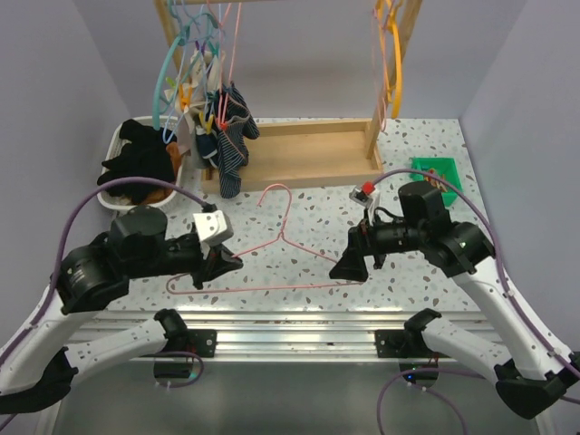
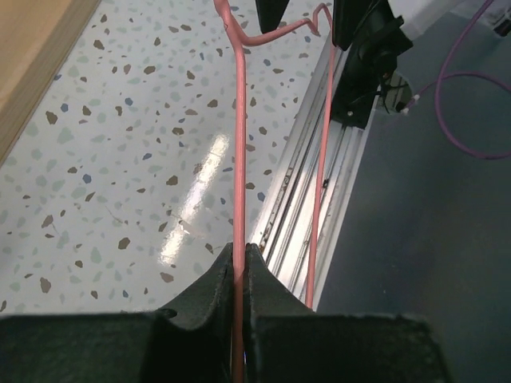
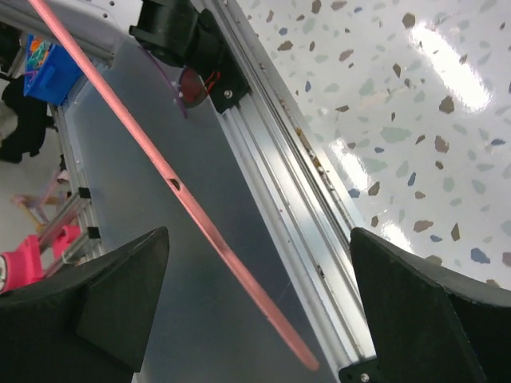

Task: Remove the underwear clipped to the hanger
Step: Pick up the hanger at the center of the board, then place the hanger at the clothesline.

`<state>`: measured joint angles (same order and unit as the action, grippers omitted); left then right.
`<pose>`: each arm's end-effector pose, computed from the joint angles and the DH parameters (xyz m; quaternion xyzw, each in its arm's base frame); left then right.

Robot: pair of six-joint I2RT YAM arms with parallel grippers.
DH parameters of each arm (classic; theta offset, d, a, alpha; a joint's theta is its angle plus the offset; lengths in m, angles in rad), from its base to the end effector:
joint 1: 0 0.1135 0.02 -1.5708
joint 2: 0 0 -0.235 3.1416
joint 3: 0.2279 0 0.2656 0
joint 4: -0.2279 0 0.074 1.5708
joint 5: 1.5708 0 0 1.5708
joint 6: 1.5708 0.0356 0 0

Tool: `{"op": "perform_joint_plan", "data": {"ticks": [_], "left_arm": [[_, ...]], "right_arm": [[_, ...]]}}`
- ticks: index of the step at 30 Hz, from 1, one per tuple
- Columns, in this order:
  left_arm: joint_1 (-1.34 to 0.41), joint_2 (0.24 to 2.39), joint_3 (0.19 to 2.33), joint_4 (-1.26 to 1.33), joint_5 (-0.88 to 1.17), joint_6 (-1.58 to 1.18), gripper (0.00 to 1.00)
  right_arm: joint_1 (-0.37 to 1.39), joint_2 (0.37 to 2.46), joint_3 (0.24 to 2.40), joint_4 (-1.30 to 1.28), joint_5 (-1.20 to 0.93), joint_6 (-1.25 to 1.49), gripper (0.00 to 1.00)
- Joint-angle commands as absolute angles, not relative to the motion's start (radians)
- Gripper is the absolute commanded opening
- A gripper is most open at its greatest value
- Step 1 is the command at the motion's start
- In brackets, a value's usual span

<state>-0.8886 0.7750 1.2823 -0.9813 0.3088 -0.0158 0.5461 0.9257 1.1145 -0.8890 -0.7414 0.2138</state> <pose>0.0831 -0.1195 0.4068 0.4291 0.7303 -0.3431 0.4060 0.1569 0.1235 0.3442 -0.2904 0.8083 0.4508 0.2432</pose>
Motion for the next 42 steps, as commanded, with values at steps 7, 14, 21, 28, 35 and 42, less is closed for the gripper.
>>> {"op": "perform_joint_plan", "data": {"ticks": [7,14,21,28,35,42], "left_arm": [[-0.885,0.715,1.413,-1.132,0.298,-0.095,0.0],[-0.885,0.724,1.449,-1.14,0.302,-0.095,0.0],[-0.885,0.738,1.493,-1.163,0.27,-0.077,0.0],[-0.888,0.727,1.483,-1.164,0.278,-0.086,0.0],[-0.887,0.721,1.468,-1.187,0.267,-0.083,0.0],[-0.887,0.698,1.451,-1.193,0.029,-0.166,0.64]], "right_arm": [[0.552,0.867,1.129,-0.858,-1.11,0.145,0.97],[0.629,0.871,1.066,-0.882,-1.128,0.155,0.94],[0.652,0.905,1.086,-0.884,-1.158,0.149,0.86],[0.689,0.933,1.092,-0.881,-1.187,0.158,0.47],[0.69,0.953,1.129,-0.893,-1.183,0.143,0.03],[0.69,0.957,1.135,-0.891,-1.169,0.146,0.0]]}}
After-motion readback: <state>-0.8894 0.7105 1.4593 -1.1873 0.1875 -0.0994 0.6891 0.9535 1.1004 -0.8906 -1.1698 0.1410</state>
